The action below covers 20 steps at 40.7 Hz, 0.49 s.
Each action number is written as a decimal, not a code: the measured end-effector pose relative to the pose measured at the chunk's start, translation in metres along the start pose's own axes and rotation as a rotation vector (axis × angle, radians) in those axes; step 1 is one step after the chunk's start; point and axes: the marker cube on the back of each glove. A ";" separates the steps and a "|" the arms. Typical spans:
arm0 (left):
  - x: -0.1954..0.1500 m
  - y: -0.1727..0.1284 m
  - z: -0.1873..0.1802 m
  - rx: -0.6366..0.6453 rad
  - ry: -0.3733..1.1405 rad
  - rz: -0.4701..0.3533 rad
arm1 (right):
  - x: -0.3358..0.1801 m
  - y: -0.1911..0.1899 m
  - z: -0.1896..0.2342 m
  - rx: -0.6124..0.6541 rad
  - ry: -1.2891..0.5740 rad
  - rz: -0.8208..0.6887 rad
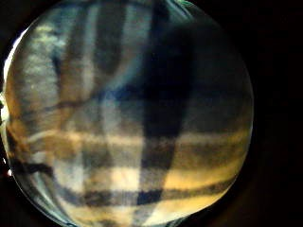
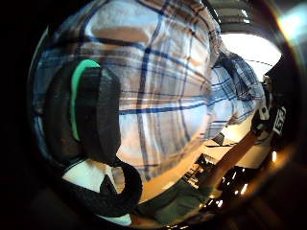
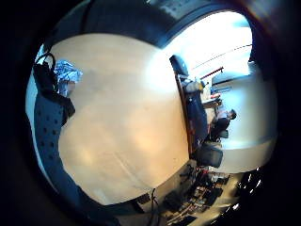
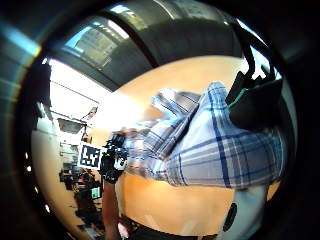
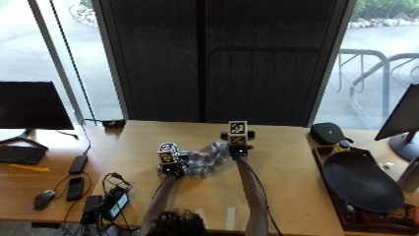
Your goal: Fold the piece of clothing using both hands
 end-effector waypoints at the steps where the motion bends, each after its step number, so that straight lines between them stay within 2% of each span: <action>1: 0.002 -0.002 -0.002 -0.001 0.039 0.024 | -0.010 -0.004 -0.005 0.027 0.028 -0.009; 4: 0.008 0.006 -0.011 -0.074 0.179 0.075 | -0.039 -0.011 -0.014 0.093 0.135 -0.055; 6: 0.004 0.008 -0.024 -0.063 0.198 0.039 | -0.062 -0.006 -0.027 0.153 0.214 -0.103; 11: -0.012 0.008 -0.073 0.035 0.193 -0.081 | -0.120 0.010 -0.058 0.368 0.431 -0.220; 16: -0.022 0.013 -0.141 0.176 0.231 -0.088 | -0.191 0.004 -0.046 0.619 0.575 -0.330; 20: -0.035 0.018 -0.191 0.332 0.186 -0.077 | -0.238 0.011 -0.037 0.733 0.522 -0.418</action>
